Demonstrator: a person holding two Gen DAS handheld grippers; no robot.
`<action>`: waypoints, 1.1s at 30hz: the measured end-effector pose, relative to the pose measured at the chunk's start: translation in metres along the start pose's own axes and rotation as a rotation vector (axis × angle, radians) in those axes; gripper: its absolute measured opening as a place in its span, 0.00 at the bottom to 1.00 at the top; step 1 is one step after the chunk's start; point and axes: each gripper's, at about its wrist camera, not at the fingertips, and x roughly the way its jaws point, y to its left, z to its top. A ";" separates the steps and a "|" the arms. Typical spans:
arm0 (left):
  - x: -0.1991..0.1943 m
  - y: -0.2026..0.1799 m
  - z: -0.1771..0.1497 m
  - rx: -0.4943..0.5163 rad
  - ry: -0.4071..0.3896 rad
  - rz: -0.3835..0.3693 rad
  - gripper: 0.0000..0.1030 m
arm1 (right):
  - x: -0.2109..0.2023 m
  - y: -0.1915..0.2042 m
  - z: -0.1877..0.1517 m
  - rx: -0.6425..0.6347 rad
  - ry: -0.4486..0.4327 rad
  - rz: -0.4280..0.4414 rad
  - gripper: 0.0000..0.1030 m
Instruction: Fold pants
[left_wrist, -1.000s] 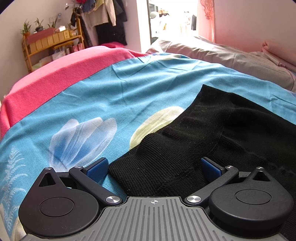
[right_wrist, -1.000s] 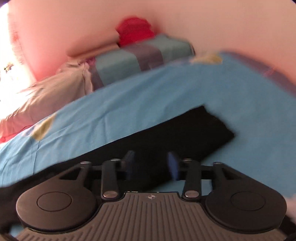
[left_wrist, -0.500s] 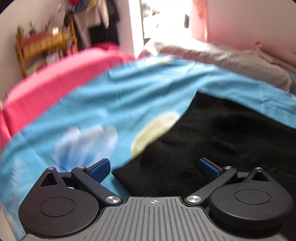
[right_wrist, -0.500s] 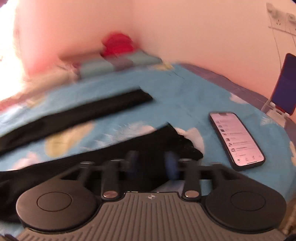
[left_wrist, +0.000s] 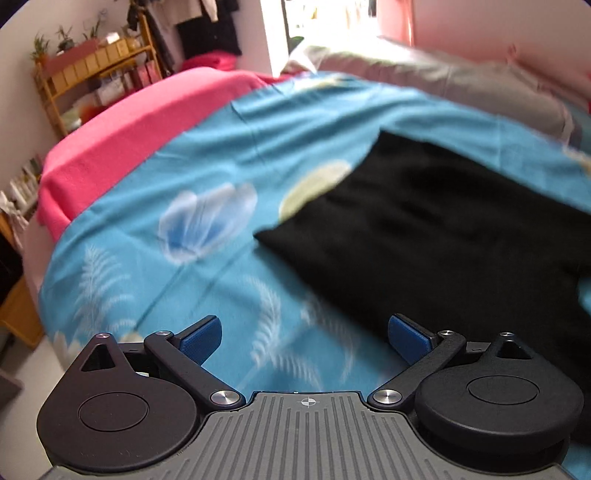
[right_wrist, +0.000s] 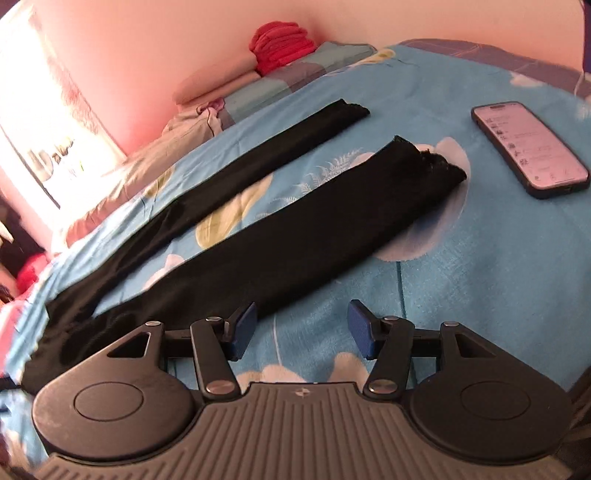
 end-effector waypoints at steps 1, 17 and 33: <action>0.001 -0.004 -0.002 0.012 0.007 0.001 1.00 | 0.002 0.000 0.002 0.006 0.001 0.002 0.60; -0.005 -0.006 0.006 0.009 0.000 0.001 1.00 | 0.006 0.001 0.006 0.066 0.018 0.019 0.59; 0.026 0.001 0.018 -0.160 0.160 -0.452 1.00 | 0.005 -0.020 0.013 0.232 0.146 0.146 0.53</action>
